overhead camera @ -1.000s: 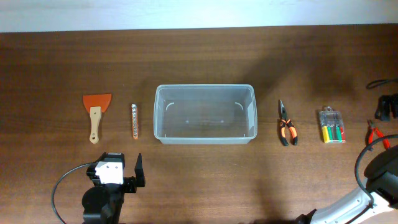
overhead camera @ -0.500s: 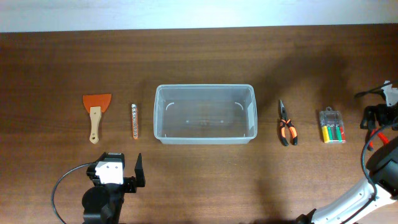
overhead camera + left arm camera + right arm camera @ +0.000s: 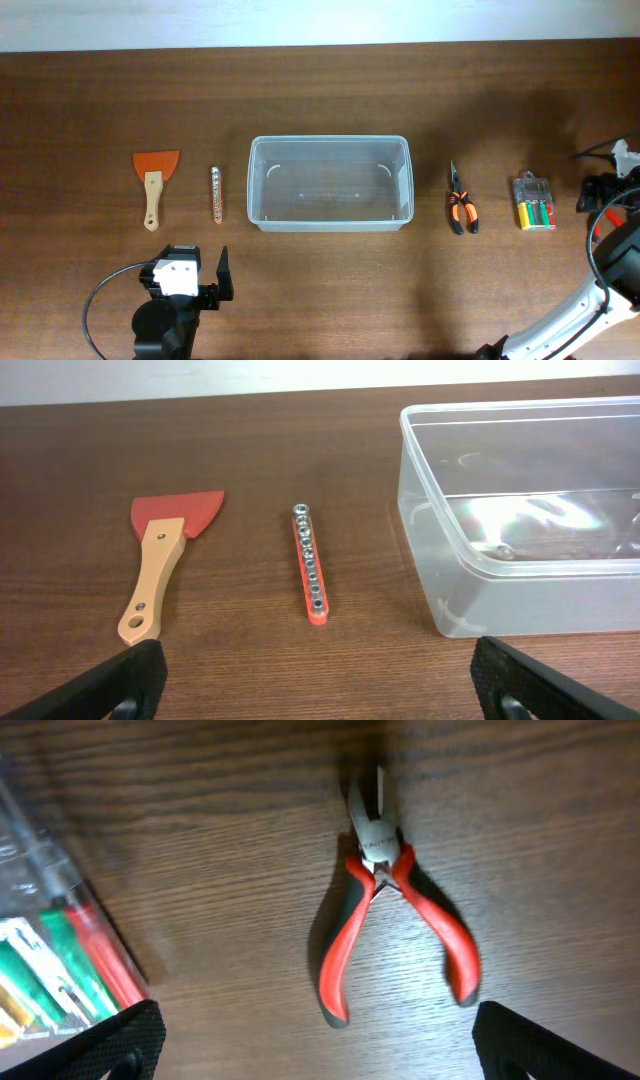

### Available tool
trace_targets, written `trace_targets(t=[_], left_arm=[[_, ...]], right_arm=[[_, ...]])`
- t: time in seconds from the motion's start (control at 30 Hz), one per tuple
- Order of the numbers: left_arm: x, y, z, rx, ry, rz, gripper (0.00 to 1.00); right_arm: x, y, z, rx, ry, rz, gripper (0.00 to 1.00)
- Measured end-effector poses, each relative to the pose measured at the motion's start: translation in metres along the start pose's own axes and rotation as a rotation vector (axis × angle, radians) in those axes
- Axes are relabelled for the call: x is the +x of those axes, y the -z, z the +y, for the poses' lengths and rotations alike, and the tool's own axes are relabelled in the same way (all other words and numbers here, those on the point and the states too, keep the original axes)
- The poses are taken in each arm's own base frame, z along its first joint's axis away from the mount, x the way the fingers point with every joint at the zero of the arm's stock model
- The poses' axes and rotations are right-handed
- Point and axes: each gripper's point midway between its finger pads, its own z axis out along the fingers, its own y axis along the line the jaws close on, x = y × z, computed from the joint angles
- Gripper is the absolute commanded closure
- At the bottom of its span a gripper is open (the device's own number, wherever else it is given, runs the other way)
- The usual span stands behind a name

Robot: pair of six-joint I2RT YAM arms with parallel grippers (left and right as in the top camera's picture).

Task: Pack container
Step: 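Move the right gripper over the red-handled cutting pliers at far right, then lower the right gripper and grasp the red-handled pliers at the joint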

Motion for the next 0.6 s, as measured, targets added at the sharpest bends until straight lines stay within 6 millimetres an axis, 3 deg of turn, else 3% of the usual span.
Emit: trace_targets(t=[0.33, 0.6], left_arm=[[0.0, 0.0, 0.0, 0.0, 0.0, 0.0, 0.01], [0.0, 0.0, 0.0, 0.0, 0.0, 0.0, 0.01]], right_arm=[[0.006, -0.005, 0.003, -0.011, -0.135, 0.036, 0.01], [-0.004, -0.005, 0.005, -0.036, -0.142, -0.009, 0.02]])
